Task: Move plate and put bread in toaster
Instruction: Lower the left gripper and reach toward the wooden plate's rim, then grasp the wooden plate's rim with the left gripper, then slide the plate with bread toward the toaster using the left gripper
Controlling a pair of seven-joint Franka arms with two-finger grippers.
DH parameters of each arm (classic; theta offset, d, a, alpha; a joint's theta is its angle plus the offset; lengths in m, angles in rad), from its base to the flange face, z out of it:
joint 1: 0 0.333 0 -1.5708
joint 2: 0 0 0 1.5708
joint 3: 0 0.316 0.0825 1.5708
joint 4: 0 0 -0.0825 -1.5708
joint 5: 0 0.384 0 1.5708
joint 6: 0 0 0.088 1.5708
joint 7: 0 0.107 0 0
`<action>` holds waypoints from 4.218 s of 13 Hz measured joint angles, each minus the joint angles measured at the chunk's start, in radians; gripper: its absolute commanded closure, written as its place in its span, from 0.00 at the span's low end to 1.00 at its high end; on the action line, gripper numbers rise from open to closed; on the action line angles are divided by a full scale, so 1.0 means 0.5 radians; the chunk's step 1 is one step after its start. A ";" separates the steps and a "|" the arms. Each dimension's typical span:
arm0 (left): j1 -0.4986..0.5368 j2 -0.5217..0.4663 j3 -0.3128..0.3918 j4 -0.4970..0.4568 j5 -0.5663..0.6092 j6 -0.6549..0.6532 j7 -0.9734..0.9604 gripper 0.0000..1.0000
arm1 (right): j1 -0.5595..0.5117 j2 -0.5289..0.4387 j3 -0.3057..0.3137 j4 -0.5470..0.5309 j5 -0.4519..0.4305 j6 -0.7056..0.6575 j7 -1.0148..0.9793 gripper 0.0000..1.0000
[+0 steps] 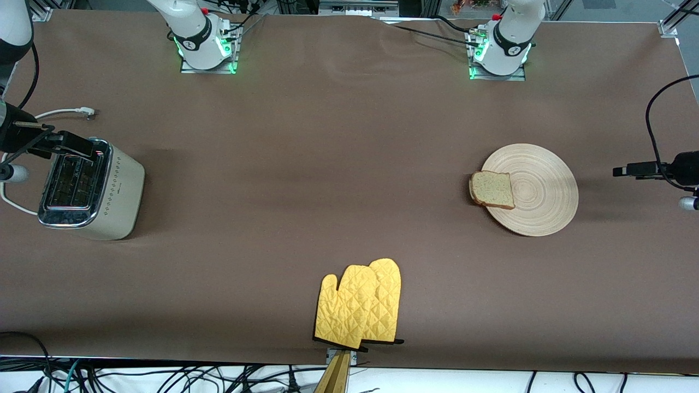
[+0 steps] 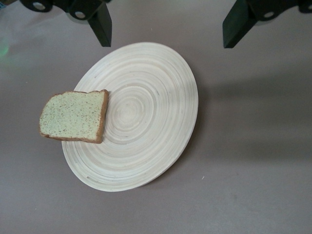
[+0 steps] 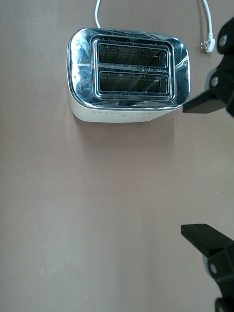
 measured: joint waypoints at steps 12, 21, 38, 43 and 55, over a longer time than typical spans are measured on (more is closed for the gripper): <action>0.166 0.363 -0.034 -0.518 -0.490 0.532 0.750 0.11 | 0.000 0.003 -0.002 0.001 0.001 0.000 0.001 0.00; 0.171 0.400 -0.037 -0.525 -0.562 0.622 0.763 0.82 | 0.000 0.003 -0.002 0.001 0.002 0.000 0.001 0.00; 0.159 0.405 -0.355 -0.528 -0.887 0.616 0.779 1.00 | 0.002 0.003 -0.001 0.001 0.003 0.001 0.001 0.00; 0.014 0.421 -0.400 -0.533 -1.195 0.478 0.776 1.00 | 0.001 0.003 -0.002 0.002 0.003 0.001 0.001 0.00; -1.074 0.474 -0.416 -0.543 -2.419 0.942 0.755 1.00 | 0.000 0.019 -0.003 0.003 0.003 0.001 0.000 0.00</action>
